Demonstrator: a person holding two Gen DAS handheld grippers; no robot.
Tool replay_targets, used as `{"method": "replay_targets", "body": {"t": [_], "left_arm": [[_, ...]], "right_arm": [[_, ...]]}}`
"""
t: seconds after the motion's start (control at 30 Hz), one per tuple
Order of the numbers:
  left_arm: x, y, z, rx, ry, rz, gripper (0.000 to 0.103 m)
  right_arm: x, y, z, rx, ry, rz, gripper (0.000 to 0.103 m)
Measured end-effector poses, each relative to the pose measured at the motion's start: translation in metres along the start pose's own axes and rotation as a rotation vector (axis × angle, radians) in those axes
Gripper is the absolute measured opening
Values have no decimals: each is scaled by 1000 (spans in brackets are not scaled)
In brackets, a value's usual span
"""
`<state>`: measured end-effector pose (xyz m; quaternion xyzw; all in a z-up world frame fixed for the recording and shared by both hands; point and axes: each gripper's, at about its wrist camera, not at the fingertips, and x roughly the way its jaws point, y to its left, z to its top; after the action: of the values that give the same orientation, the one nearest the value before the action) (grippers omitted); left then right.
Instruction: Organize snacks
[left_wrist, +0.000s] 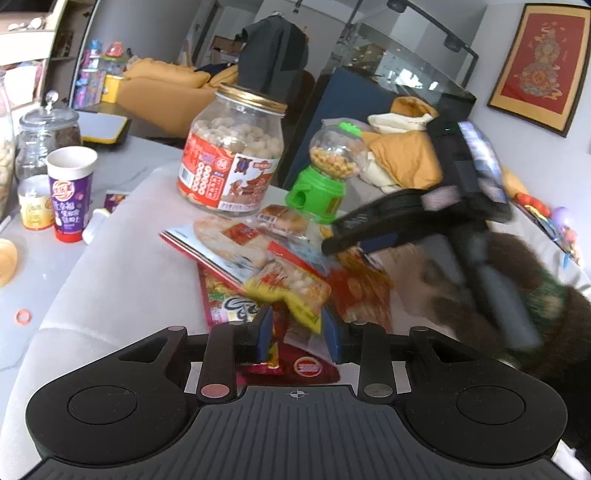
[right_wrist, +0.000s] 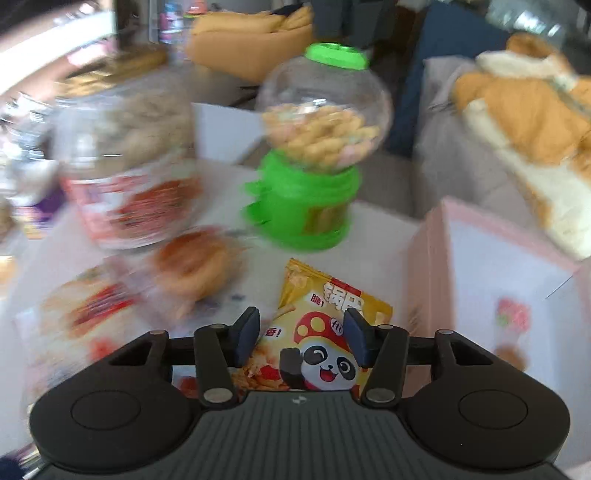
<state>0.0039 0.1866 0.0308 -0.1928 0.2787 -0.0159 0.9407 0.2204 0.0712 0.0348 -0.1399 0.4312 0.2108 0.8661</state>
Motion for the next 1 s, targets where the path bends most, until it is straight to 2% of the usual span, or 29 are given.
{"method": "replay_targets", "body": {"t": [0.1,0.17,0.33,0.43,0.6,0.7,0.83,0.93,1.0], "left_arm": [[0,-1,-2,-5,11,9,34],[-1,-4,-5,6,19,4,34],[-3,-17,-8,45,36,-10,34],[0,-29,-10,80,69,-29,34],[13,-50,-18,122,125,-12,34],[22,-61,-19,140,124,7,34],[39,-67,-15,119,112,93,33],[44,-72,-15,103,130,87,33],[46,-82,-19,131,159,45,35]], "right_arm": [[-21,6,-20,-17,24,121,51],[-34,11,-36,-40,24,156,51],[-61,9,-76,-96,-7,142,52],[-75,-10,-94,-67,-13,143,52],[-95,-47,-123,1,-15,175,55],[-105,-65,-146,29,-34,152,57],[-115,-79,-172,32,-81,81,59],[-120,-88,-190,28,-127,17,62],[-121,-97,-199,51,-154,-9,73]]}}
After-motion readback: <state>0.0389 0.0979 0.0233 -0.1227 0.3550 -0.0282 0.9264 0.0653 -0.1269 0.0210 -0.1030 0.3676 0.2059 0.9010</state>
